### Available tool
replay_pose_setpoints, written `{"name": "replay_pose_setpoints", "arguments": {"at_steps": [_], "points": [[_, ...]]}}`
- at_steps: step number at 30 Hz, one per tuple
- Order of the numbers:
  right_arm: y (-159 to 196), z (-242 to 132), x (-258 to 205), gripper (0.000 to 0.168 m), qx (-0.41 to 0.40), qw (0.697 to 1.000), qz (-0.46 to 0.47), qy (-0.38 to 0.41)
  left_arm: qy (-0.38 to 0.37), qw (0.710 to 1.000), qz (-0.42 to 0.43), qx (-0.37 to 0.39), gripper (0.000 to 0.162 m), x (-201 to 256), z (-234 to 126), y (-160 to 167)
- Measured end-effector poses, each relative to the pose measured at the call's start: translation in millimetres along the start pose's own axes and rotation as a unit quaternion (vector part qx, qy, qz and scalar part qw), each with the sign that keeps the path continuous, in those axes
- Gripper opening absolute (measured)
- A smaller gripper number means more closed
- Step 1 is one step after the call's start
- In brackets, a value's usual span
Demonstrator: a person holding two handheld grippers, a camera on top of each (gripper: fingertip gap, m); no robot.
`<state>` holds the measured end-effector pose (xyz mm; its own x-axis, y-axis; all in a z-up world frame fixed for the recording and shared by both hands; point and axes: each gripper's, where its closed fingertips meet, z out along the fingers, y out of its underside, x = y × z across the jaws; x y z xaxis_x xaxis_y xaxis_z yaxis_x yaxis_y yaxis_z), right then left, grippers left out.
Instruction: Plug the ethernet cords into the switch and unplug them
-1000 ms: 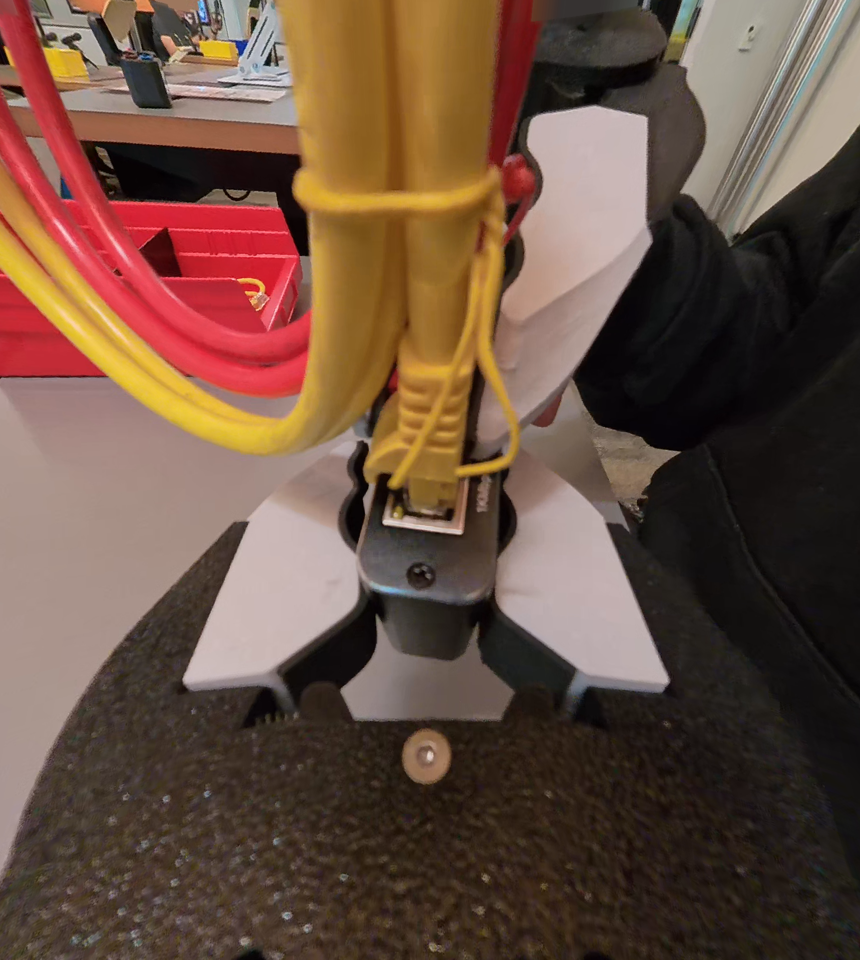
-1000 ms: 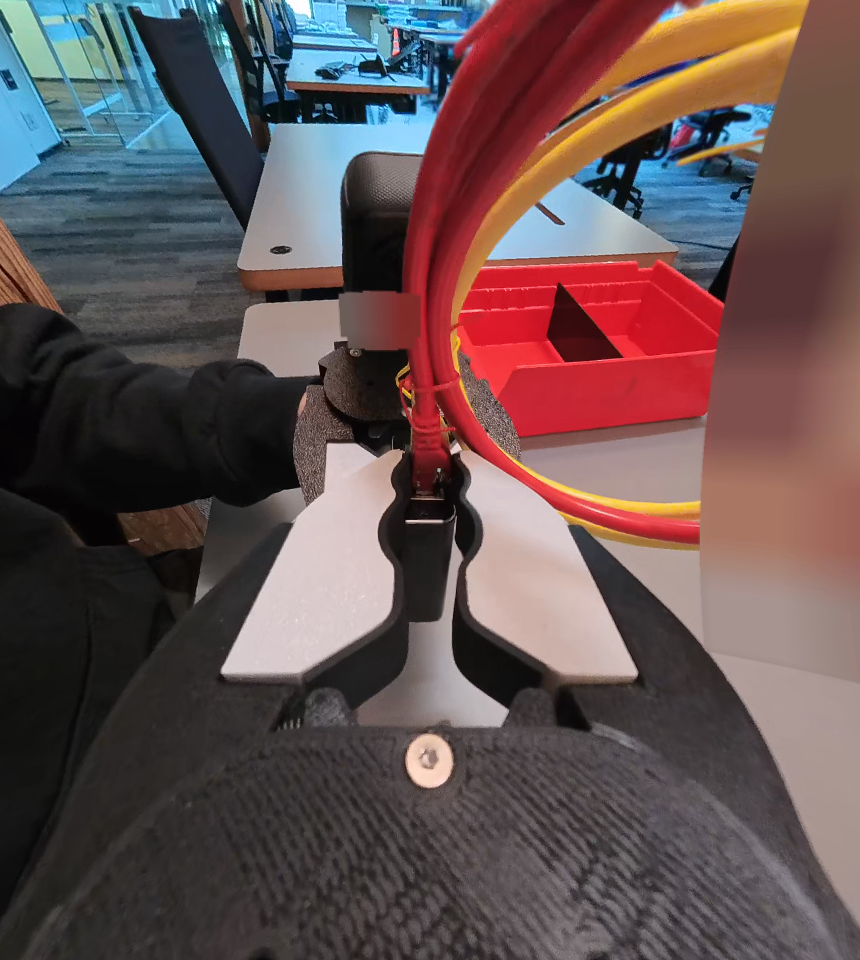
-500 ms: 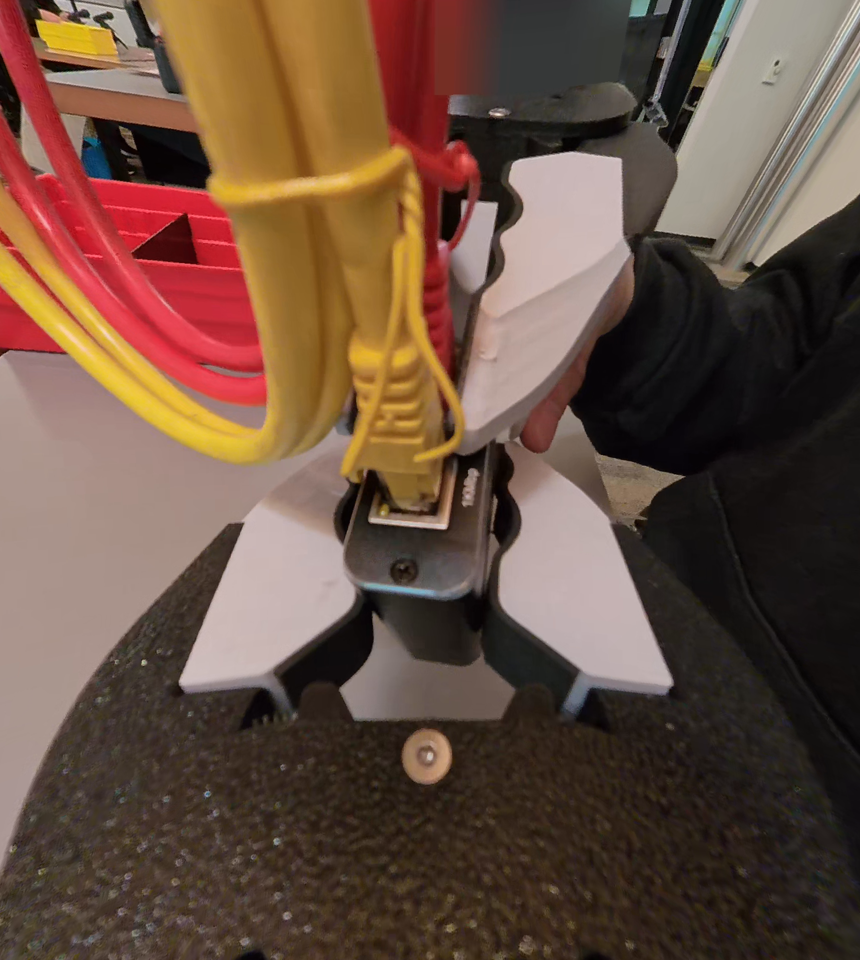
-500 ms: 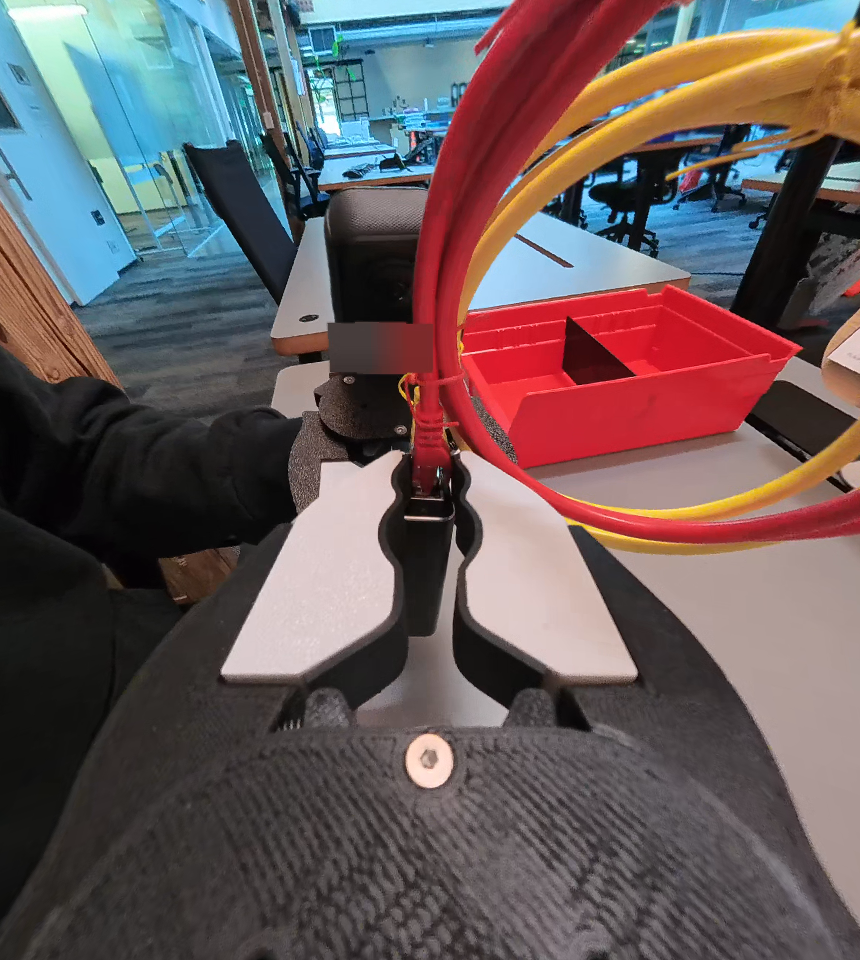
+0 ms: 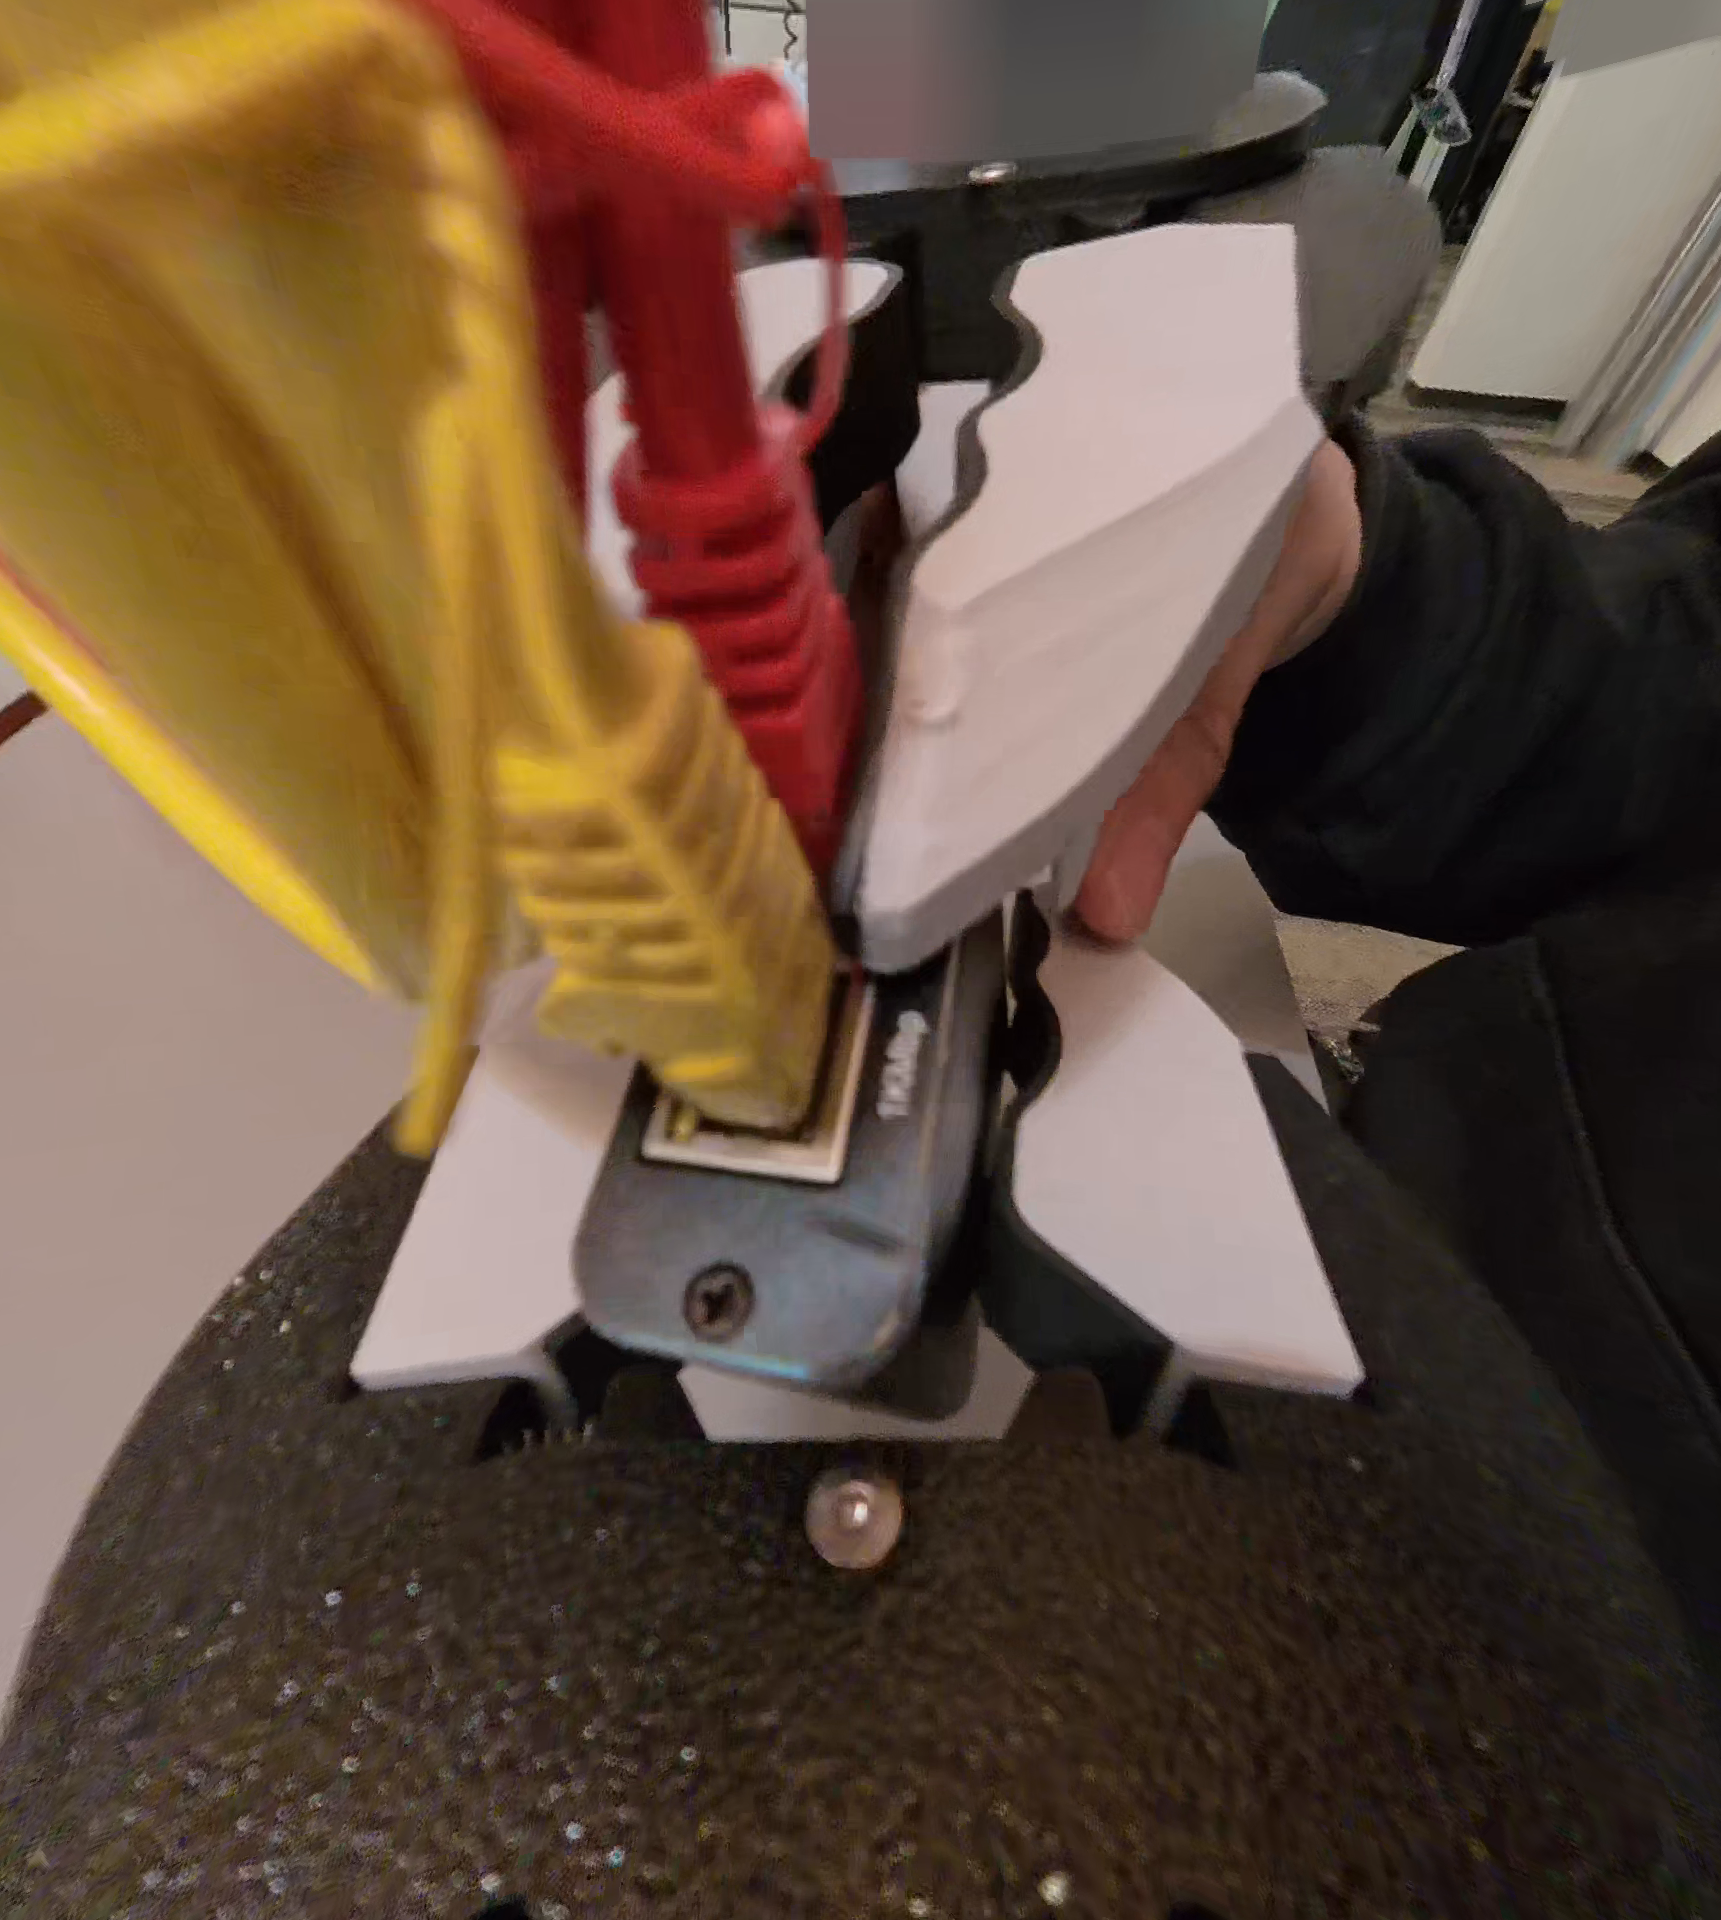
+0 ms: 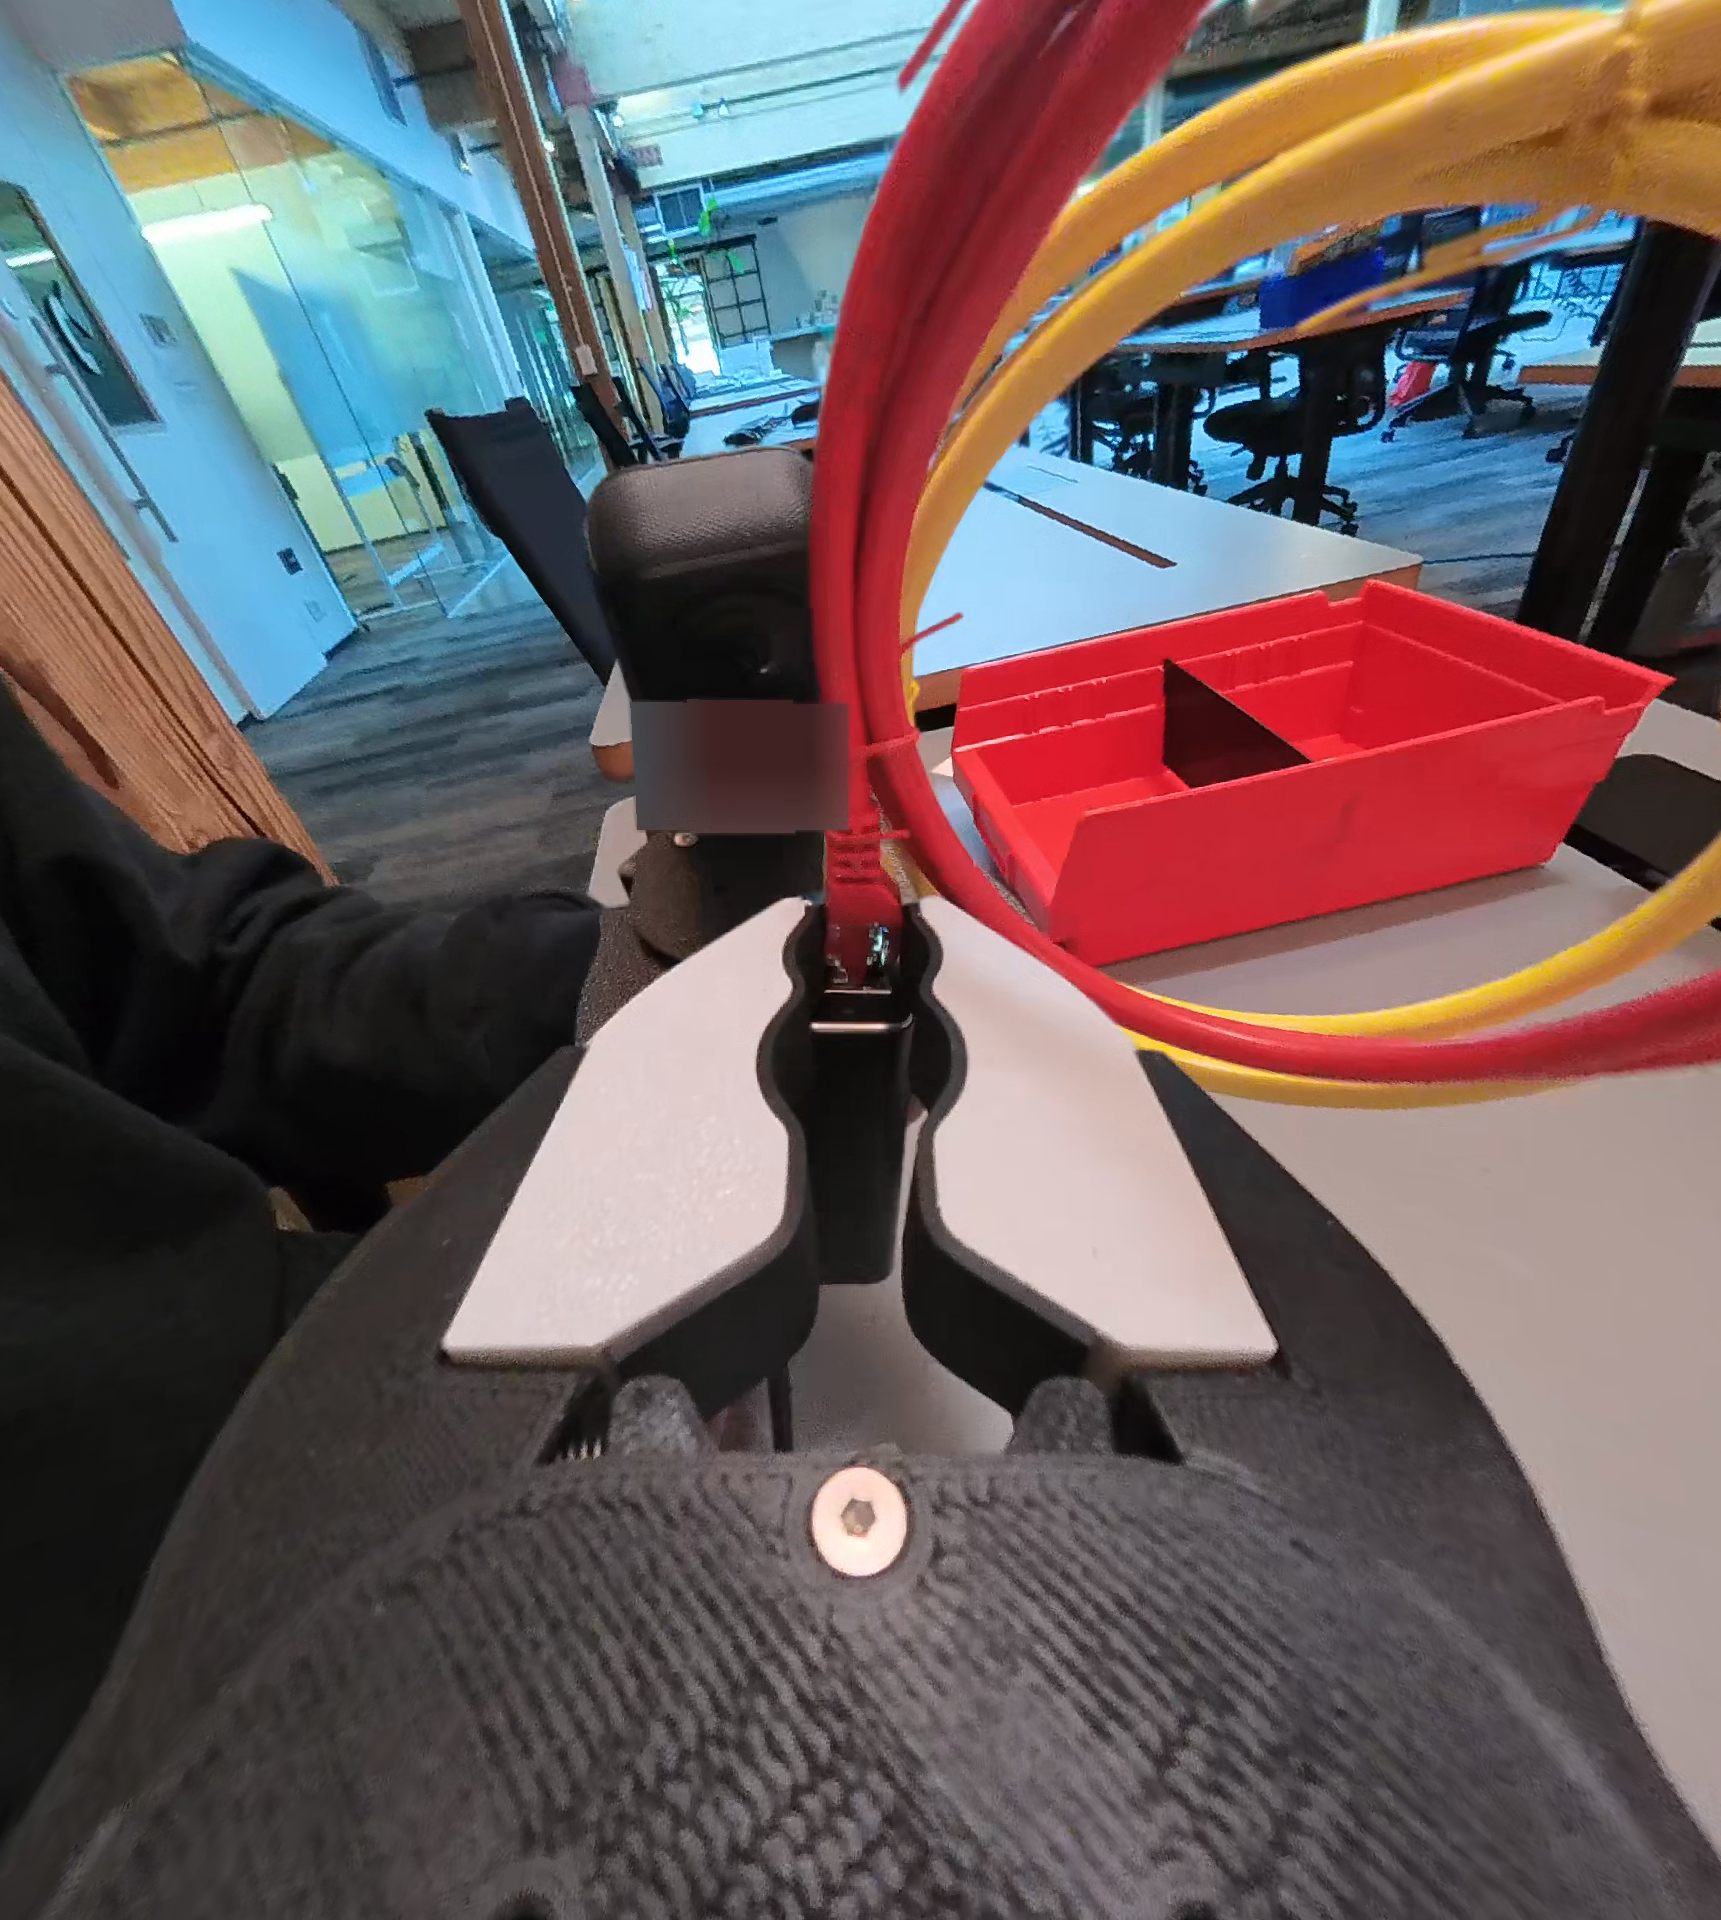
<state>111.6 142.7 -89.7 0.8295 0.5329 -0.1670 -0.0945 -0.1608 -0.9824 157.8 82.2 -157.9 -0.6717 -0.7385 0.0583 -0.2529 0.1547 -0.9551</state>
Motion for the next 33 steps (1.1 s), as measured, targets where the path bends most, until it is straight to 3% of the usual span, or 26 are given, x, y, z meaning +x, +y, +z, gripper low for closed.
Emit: {"name": "replay_pose_setpoints", "arguments": {"at_steps": [5, 11, 18, 22, 33], "points": [[3.9, 0.1, 2.0, 0.015, -0.019, 1.0, -0.016, 0.007, 0.015, 1.0, -0.007, -0.02, 0.051, -0.4, 0.0, 6.3], [0.3, -1.2, -1.6, 0.015, -0.016, 1.0, -0.014, -0.011, 0.048, 0.999, -0.018, 0.014, 0.052, 7.5, -5.2, -4.3], [1.2, 1.6, -4.2, 0.015, -0.028, 0.999, -0.02, -0.02, 0.054, 0.998, 0.003, -0.033, 0.049, 10.1, -4.0, 4.2], [-2.5, 0.2, -6.1, 0.015, -0.015, 0.999, -0.013, -0.031, 0.075, 0.997, -0.01, -0.004, 0.052, 17.2, -4.8, -4.2], [-2.5, -0.9, -8.6, 0.014, -0.012, 0.999, -0.018, -0.032, 0.038, 0.999, 0.006, -0.03, 0.05, 12.0, -0.9, 0.8]]}}
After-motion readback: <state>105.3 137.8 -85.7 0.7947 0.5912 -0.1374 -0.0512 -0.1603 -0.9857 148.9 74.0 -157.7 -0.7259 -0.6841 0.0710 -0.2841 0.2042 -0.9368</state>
